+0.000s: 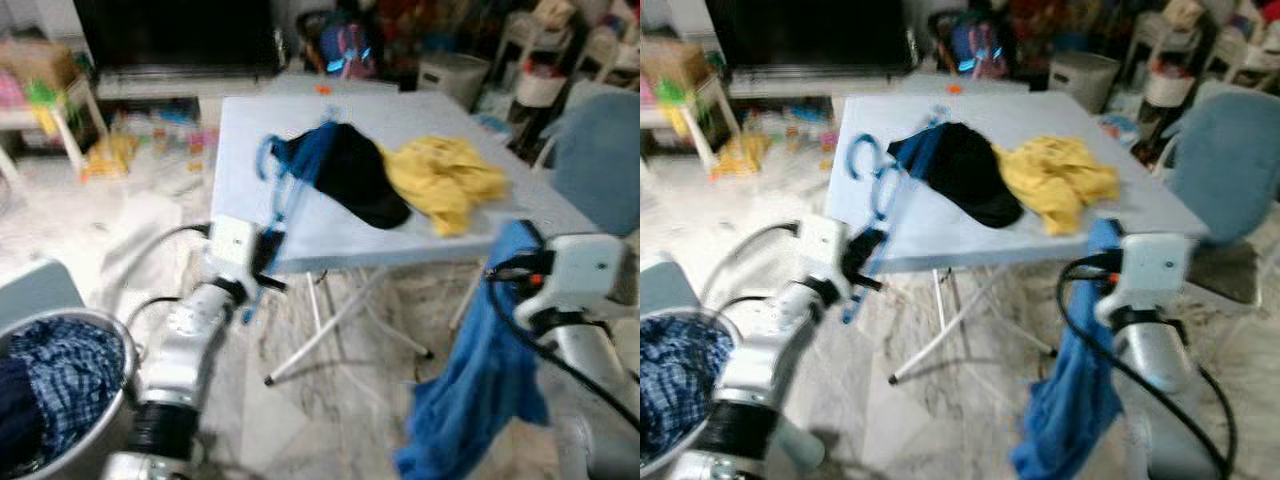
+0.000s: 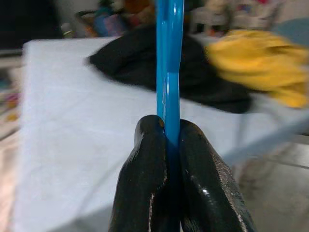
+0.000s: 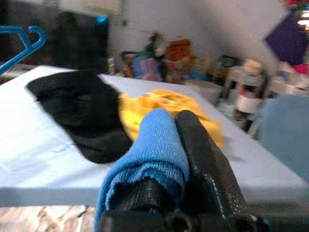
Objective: Hang hanger
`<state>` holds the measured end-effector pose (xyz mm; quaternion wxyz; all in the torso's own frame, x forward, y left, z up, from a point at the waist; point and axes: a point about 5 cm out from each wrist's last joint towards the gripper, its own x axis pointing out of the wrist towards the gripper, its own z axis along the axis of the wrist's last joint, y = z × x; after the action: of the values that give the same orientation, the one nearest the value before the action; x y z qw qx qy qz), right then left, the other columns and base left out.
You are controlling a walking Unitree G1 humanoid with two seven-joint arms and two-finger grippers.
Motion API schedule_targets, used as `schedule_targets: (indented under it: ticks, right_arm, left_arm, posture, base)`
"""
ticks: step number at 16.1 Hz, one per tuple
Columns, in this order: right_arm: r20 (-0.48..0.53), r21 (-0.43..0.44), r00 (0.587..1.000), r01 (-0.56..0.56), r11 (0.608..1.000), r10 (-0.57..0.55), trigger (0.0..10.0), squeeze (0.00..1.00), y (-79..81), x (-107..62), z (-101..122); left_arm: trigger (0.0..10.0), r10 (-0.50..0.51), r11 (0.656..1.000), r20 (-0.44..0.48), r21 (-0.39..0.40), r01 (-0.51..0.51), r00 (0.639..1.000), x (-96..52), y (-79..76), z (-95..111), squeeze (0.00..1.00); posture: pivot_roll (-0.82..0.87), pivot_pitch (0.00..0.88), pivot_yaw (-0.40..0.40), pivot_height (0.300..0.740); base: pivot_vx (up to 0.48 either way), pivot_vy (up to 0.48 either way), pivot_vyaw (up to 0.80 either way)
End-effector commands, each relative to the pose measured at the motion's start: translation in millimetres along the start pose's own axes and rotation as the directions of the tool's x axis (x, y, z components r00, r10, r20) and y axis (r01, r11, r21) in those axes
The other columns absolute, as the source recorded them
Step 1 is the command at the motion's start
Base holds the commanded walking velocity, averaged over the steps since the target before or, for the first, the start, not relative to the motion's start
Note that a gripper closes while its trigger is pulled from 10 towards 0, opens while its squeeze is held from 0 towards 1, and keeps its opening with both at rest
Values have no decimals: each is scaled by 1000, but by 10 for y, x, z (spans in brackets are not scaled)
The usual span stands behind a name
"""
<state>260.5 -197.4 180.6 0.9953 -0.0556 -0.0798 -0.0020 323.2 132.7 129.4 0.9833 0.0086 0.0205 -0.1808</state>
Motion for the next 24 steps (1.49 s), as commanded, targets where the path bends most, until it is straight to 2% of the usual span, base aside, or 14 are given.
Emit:
schedule_targets:
  ticks: [1,4,12,16,19,20,21,22,24]
  right_arm:
    - [28,-23,1000,10,1000,-10,10000,0,-50,-2,53]
    - [26,-7,1000,7,1000,-7,10000,0,-35,7,54]
    - [41,-28,999,4,1000,-2,10000,0,-78,72,137]
    - [40,-9,999,-21,1000,22,10000,0,-77,108,190]
    - [47,-34,997,-66,997,68,10000,0,-90,264,281]
    - [68,-21,991,-114,993,116,10000,0,-80,432,382]
    - [99,-7,982,-158,987,158,10000,0,-96,774,556]
    - [96,10,981,-169,986,167,10000,0,-99,894,603]
    - [121,57,975,-195,979,187,10000,0,-63,1262,794]
  left_arm:
    - [10000,-22,1000,21,2,22,1000,40,-77,42,0]
    - [10000,-22,1000,22,-2,22,1000,38,-86,36,0]
    - [10000,-6,1000,24,9,6,1000,59,-79,40,0]
    - [10000,-6,1000,25,-1,6,1000,50,-86,45,0]
    - [10000,15,1000,16,3,-15,1000,21,-75,11,0]
    - [10000,38,999,9,-3,-38,999,12,-55,-12,0]
    - [10000,48,999,5,1,-48,999,15,-54,-24,0]
    - [10000,47,999,6,3,-47,999,13,-59,-24,0]
    - [10000,63,998,-7,24,-63,998,16,-61,-43,0]
  posture:
    - [63,0,-51,740]
    - [64,0,-54,740]
    - [61,0,-58,740]
    - [64,0,-69,740]
    - [60,0,-76,740]
    - [69,0,-91,740]
    - [78,0,-102,740]
    - [79,0,-103,740]
    - [95,0,-120,740]
  base:
    - [461,0,594]
    - [461,0,465]
    - [446,0,0]
    - [68,0,0]
    - [0,0,0]
    - [0,0,0]
    - [0,0,0]
    - [0,0,0]
    - [0,0,0]
